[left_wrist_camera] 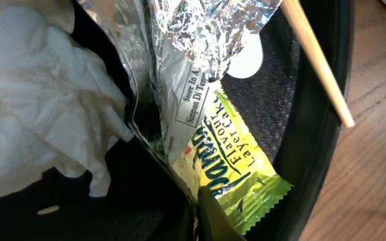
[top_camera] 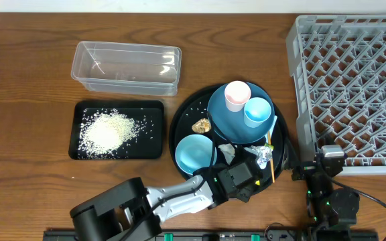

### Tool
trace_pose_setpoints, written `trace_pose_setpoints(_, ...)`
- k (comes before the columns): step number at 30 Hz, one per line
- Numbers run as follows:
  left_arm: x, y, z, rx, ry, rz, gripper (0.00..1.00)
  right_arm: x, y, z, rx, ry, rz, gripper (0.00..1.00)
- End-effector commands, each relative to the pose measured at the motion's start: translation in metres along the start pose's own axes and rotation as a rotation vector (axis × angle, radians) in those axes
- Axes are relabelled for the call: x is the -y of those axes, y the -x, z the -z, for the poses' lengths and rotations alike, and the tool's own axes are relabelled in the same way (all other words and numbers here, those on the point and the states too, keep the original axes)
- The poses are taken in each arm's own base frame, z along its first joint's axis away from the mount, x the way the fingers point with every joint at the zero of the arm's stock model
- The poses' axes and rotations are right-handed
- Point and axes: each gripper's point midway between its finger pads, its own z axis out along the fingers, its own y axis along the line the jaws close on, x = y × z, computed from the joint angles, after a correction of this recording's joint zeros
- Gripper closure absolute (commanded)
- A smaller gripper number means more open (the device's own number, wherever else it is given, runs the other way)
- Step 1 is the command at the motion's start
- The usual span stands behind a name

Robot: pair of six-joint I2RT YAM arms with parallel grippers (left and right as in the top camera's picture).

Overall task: Sort waste into correct bins and load items into the dishwasher rack
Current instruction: 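Lift the wrappers with the left gripper and carry them over the clear container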

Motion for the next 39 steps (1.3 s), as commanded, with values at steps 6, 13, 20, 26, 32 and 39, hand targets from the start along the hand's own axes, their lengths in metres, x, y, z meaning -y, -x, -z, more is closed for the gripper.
trace_pose_setpoints(6,0.040,0.056,0.082,0.206,-0.153,0.004,0.94,0.003,-0.002,0.000,-0.005,-0.014,0.010,0.01)
trace_pose_setpoints(13,0.002,0.090,0.151,0.365,-0.085,0.041,0.94,0.003,-0.002,0.000,-0.005,-0.014,0.010,0.01)
trace_pose_setpoints(20,-0.090,0.128,0.211,0.522,0.080,0.163,0.94,0.003,-0.002,0.000,-0.005,-0.014,0.010,0.01)
trace_pose_setpoints(26,-0.183,0.151,0.247,0.614,0.203,0.321,0.94,0.003,-0.002,0.000,-0.005,-0.014,0.010,0.01)
trace_pose_setpoints(32,-0.263,0.164,0.263,0.673,0.224,0.445,0.94,0.003,-0.002,0.000,-0.005,-0.014,0.010,0.01)
trace_pose_setpoints(39,-0.314,0.193,0.259,0.651,0.154,0.527,0.94,0.003,-0.002,0.000,-0.005,-0.014,0.010,0.01)
